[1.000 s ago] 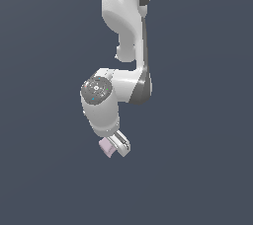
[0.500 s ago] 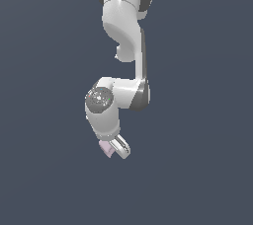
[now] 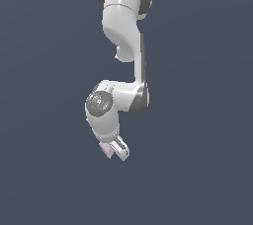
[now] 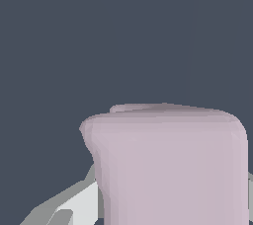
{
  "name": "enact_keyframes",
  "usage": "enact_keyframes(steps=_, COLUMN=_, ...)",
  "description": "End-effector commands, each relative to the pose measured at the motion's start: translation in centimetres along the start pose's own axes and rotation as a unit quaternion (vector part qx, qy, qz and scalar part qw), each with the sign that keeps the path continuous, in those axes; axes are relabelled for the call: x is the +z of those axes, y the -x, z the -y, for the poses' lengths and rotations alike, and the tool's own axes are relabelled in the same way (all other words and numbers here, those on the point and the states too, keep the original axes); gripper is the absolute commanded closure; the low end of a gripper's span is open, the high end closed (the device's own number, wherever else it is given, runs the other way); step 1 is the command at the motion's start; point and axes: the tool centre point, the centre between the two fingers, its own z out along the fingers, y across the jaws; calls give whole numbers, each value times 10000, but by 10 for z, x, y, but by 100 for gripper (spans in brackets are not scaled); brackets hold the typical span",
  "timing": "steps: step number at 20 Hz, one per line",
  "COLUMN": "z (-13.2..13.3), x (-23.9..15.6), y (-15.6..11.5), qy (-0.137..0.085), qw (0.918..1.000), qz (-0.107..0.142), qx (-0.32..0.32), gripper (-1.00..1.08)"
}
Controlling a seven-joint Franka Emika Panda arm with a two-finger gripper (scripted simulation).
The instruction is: Pick up the object and move it to a goal position.
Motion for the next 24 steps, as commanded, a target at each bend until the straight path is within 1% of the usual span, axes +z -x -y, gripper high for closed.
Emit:
enact_keyframes(steps=1, z=1, x=1, y=2, qy=1, qw=10000, qz=10, qx=-12, gripper=108)
enact_keyframes(steps=14, z=0, x=0, y=4, qy=1, qw=10000, qz=7, qx=-8, gripper=108)
enact_keyframes(steps=19, z=-2, x=-1, y=13, qy=1, qw=10000, qz=7, qx=-8, gripper=108)
enact_keyframes(steps=24, z=-6, x=-4, y=28, qy=0, qw=10000, qz=8, qx=-10, gripper=108)
